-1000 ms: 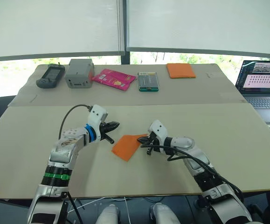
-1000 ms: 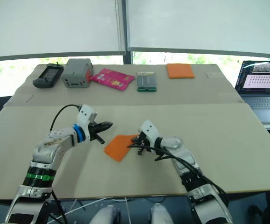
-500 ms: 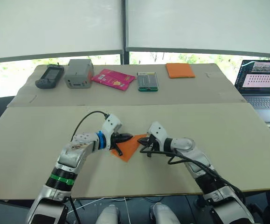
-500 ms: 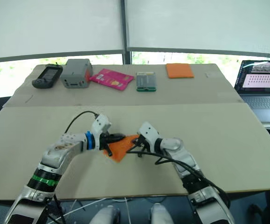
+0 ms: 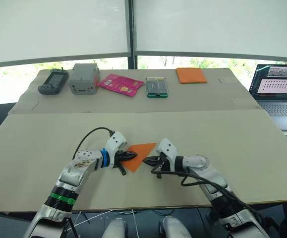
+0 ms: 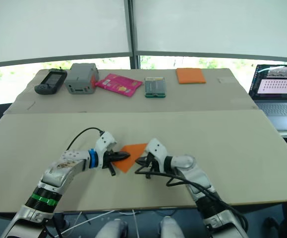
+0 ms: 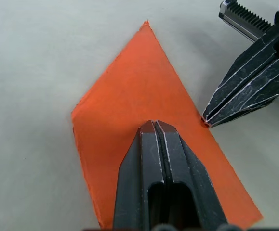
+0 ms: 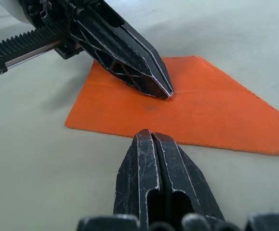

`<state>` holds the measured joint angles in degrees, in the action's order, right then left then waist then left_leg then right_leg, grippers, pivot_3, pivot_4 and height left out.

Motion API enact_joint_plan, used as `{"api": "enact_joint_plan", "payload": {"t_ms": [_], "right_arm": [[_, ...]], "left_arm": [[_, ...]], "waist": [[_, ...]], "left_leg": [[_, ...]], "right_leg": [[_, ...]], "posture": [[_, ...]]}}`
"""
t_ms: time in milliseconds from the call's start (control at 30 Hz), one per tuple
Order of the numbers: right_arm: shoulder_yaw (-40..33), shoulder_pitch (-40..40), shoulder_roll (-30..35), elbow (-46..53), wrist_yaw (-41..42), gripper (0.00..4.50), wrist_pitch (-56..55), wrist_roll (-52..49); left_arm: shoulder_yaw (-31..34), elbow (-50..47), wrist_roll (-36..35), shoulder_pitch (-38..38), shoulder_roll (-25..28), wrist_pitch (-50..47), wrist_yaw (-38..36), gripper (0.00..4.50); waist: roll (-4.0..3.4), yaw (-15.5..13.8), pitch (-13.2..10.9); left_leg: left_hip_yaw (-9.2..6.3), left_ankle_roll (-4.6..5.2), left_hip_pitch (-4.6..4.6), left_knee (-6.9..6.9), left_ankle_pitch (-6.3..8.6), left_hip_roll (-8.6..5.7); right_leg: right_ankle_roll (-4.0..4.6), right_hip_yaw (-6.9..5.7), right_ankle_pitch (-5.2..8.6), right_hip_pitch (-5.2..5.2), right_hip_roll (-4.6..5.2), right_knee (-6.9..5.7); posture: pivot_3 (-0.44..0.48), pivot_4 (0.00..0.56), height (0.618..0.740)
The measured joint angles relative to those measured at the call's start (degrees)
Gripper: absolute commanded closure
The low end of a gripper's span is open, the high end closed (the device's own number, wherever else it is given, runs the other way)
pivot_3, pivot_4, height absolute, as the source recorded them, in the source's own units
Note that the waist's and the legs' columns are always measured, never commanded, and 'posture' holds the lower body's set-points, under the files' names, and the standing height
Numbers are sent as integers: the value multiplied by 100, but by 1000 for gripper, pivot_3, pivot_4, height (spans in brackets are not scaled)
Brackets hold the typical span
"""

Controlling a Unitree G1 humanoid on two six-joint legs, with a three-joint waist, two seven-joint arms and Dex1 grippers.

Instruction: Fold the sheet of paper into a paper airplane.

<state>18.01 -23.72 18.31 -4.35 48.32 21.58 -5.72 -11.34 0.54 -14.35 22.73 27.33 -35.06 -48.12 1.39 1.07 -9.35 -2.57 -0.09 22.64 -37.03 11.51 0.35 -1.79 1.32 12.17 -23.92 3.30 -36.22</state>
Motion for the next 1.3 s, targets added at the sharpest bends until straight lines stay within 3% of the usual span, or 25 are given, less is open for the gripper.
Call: {"api": "enact_joint_plan", "payload": {"t_ms": [433, 933, 1300], "right_arm": [[-386, -749, 16, -1279, -585, 4447, -618, 229], [-536, -1348, -322, -2578, -575, 4447, -1495, 317], [-421, -1014, -387, -2230, -159, 4447, -1604, 340]], "left_arm": [[-13, -37, 15, -26, -4, 13, -26, 4500], [4, 50, 53, -31, -94, 272, 31, 4500], [11, 142, 71, -21, -86, 371, -4, 4500]], "waist": [[0, -5, 0], [0, 0, -1], [-1, 17, -1]], "left_leg": [[7, 0, -3, 2, 0, 0], [15, 0, 14, 6, 0, 0], [17, 0, 7, 7, 0, 1]], "right_leg": [[1, 7, -1, 3, 0, 0], [23, 18, -15, -19, 0, 0], [7, 21, -6, -13, -2, -1]], "posture": [[0, 150, 740], [0, 150, 740], [0, 150, 740]]}}
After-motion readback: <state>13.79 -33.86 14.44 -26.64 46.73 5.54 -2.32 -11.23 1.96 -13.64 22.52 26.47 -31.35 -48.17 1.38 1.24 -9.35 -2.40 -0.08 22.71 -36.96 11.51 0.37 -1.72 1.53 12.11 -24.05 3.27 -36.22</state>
